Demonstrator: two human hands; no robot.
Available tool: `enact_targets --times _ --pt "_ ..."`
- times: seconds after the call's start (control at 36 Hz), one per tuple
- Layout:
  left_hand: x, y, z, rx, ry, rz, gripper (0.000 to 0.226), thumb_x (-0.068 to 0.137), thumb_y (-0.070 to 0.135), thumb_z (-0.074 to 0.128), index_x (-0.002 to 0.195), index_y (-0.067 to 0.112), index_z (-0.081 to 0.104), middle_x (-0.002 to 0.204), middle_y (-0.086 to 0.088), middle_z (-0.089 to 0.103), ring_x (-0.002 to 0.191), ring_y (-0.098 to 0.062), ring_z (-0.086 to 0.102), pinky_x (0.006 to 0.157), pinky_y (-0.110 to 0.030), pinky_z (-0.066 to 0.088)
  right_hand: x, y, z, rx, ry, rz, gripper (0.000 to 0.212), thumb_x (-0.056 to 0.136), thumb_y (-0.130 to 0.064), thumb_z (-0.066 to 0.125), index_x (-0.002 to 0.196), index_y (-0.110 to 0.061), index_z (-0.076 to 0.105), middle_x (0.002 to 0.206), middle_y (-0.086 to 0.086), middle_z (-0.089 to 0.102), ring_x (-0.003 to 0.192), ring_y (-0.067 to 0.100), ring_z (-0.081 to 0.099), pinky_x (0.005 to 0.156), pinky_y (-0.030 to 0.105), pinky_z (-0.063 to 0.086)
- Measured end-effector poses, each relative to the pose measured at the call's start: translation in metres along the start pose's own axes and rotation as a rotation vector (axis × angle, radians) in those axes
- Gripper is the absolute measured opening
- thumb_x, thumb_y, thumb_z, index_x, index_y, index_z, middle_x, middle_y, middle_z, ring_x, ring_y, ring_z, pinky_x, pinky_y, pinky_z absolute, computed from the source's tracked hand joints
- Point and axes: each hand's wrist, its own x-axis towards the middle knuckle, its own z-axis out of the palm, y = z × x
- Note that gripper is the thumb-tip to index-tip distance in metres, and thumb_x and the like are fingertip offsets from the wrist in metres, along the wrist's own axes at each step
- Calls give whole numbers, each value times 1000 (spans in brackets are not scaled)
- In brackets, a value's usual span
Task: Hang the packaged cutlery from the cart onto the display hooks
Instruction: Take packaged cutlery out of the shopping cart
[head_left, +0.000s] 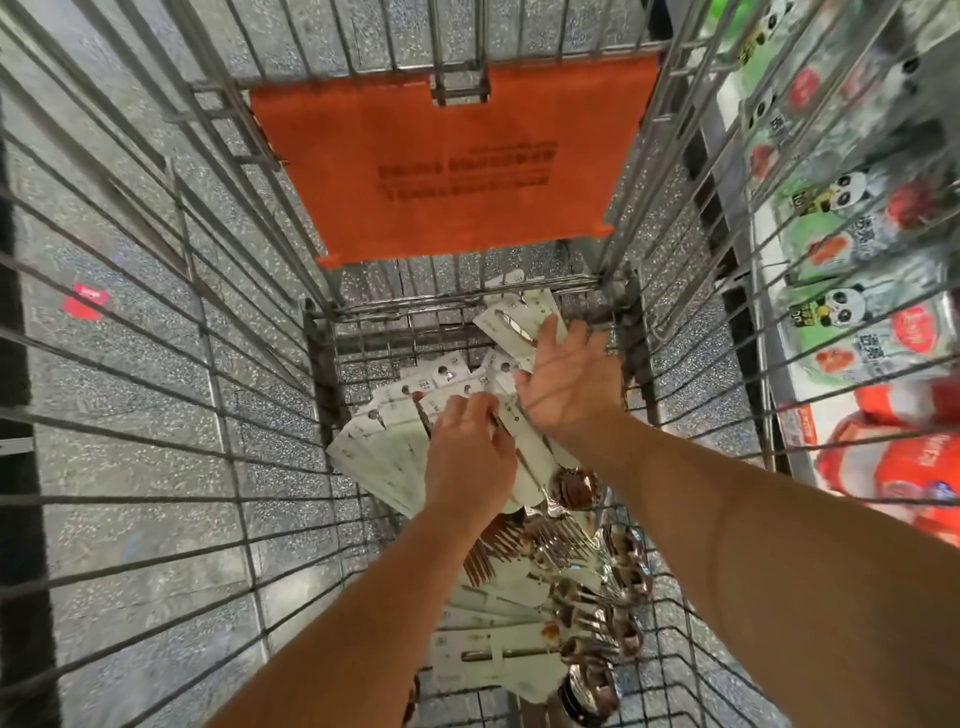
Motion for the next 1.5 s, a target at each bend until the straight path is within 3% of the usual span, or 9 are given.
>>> enact_targets --times 0.28,0.39,0.53,0.64,0.78,0.89,1.06,1.17,1.5 --pt "1 5 8 -30 -40 -51 40 95 20 52 135 14 51 129 -2 53 120 -23 50 106 -44 44 -17 7 10 -32 -10 -16 86 95 -63 36 156 -13 2 149 20 25 130 38 36 101 46 42" --pt "-2 5 11 -38 -45 -71 42 95 19 52 137 14 50 132 -3 53 123 -25 50 107 -45 43 -26 9 14 -15 -19 7 84 95 -56 47 154 -13 6 141 19 26 116 35 45 90 41 46" --pt "-8 8 12 -56 -20 -81 38 96 19 51 134 13 52 130 -3 54 123 -23 50 108 -45 43 -45 15 25 18 -41 -3 85 96 -65 33 154 -10 3 157 27 16 138 41 34 107 50 36" --pt "-15 11 11 -52 -25 -87 38 98 19 49 135 13 52 133 -5 54 128 -25 47 110 -45 42 -61 19 30 49 -3 14 86 94 -64 39 154 -11 7 159 23 19 139 39 34 109 53 33" --pt "-24 13 5 -85 -6 -98 38 100 20 48 137 12 50 131 -6 54 122 -24 53 106 -44 47 -81 21 37 205 11 60 83 92 -68 40 152 -18 9 155 24 25 139 40 35 110 54 36" --pt "-28 18 -4 -94 8 -114 33 98 17 53 131 11 53 120 -3 55 107 -18 56 96 -34 50 -91 21 38 364 51 91 75 92 -68 35 148 -22 15 141 23 39 126 37 47 95 53 49" --pt "-39 28 -10 -134 -52 -155 30 99 19 51 128 11 51 118 -7 56 98 -24 62 88 -43 57 -95 22 23 533 -50 149 91 86 -54 64 152 -15 14 146 17 29 126 35 48 97 46 51" --pt "-44 27 -7 -118 -90 -167 24 99 19 51 123 12 52 114 -5 57 93 -18 59 81 -30 52 -88 17 26 492 -61 155 96 84 -56 66 151 -8 15 146 21 28 123 37 51 92 46 54" --pt "-46 11 0 -98 -100 -166 24 98 20 52 120 11 53 112 -7 57 97 -22 58 89 -41 53 -84 9 38 336 -32 164 101 85 -68 55 151 -5 13 150 21 30 125 36 50 92 43 51"
